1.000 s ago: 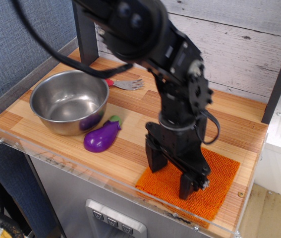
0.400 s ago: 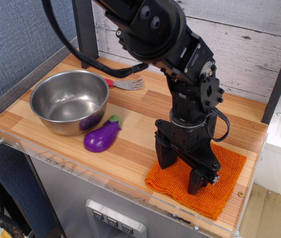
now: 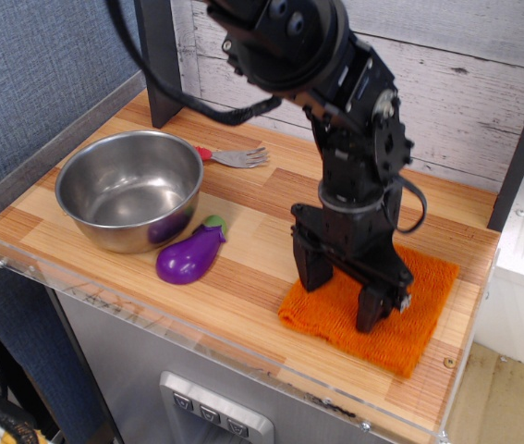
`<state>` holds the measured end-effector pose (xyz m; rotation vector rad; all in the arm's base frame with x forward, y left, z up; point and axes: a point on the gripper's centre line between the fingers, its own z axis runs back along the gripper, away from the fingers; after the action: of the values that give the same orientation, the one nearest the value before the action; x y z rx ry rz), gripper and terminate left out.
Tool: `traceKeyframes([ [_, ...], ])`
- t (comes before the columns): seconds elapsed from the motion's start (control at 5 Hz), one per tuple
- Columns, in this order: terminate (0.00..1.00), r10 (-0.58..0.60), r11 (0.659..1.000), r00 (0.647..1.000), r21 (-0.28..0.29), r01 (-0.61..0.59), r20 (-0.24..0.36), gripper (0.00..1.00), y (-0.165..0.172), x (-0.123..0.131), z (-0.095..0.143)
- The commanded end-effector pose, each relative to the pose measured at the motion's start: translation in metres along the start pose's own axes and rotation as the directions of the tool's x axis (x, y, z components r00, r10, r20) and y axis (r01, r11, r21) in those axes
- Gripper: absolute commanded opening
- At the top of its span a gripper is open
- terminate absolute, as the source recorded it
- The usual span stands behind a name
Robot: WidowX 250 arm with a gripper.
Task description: Move the cloth close to the fork.
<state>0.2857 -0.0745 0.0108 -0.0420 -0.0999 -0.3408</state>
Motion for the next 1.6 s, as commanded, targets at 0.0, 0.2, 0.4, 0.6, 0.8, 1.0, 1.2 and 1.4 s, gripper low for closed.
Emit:
traceKeyframes([
  [0.0,0.00,0.063,0.997,0.997,0.038,-0.065,0.044,1.00,0.033,0.030,0.003],
  [0.2,0.00,0.095,0.994,0.994,0.054,-0.097,0.045,1.00,0.048,0.041,-0.001],
  [0.4,0.00,0.125,0.989,0.991,0.067,-0.128,0.049,1.00,0.066,0.051,-0.002],
  [0.6,0.00,0.165,0.983,0.985,0.065,-0.169,0.058,1.00,0.090,0.056,0.003],
  [0.8,0.00,0.205,0.975,0.976,0.077,-0.210,0.067,1.00,0.113,0.055,0.008],
  [1.0,0.00,0.239,0.965,0.969,0.096,-0.245,0.068,1.00,0.139,0.049,0.013],
  [1.2,0.00,0.270,0.956,0.960,0.101,-0.276,0.069,1.00,0.155,0.043,0.015],
  [1.4,0.00,0.292,0.948,0.954,0.108,-0.299,0.072,1.00,0.155,0.040,0.019],
])
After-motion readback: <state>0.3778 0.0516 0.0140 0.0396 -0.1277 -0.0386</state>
